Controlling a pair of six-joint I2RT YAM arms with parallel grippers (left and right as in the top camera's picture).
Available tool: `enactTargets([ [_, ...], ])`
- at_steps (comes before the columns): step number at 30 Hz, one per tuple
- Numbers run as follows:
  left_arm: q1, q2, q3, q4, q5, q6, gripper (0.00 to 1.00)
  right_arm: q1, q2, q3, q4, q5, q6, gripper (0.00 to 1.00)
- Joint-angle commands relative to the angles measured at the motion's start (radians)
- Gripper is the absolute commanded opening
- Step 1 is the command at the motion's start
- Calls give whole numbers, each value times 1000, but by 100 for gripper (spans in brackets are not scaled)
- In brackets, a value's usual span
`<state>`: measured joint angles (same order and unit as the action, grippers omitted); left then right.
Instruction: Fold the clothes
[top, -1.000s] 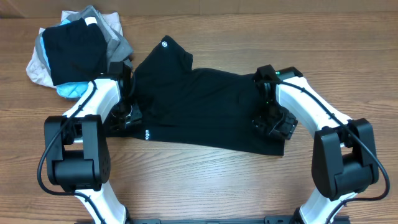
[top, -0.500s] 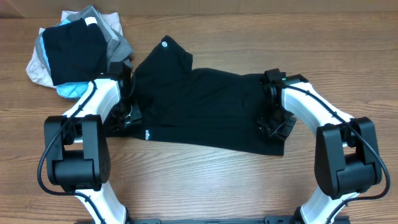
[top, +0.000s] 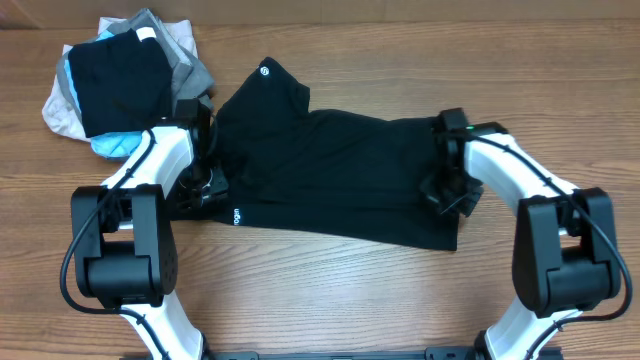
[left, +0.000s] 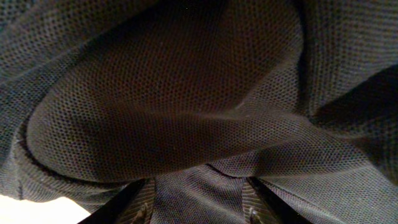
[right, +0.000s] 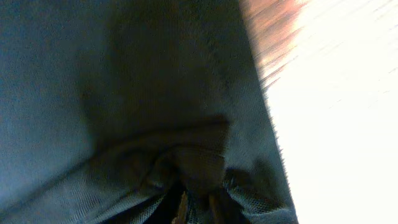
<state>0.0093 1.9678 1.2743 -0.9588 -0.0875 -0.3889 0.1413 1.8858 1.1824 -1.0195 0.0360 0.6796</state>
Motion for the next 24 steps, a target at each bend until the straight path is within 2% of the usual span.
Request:
enactTargets([
  [1, 18, 29, -9, 0, -50, -7, 49, -60, -19, 3, 14, 13, -3, 11],
  [16, 18, 29, -9, 14, -66, -8, 48, -115, -19, 3, 154, 14, -6, 13],
  [18, 18, 29, -9, 14, -66, -8, 49, -116, -19, 5, 177, 14, -6, 17],
  [21, 18, 29, -9, 15, -66, -8, 48, -118, -19, 16, 182, 14, -6, 29],
  [24, 18, 29, -9, 21, -66, -8, 49, -126, -19, 30, 189, 16, -7, 30],
])
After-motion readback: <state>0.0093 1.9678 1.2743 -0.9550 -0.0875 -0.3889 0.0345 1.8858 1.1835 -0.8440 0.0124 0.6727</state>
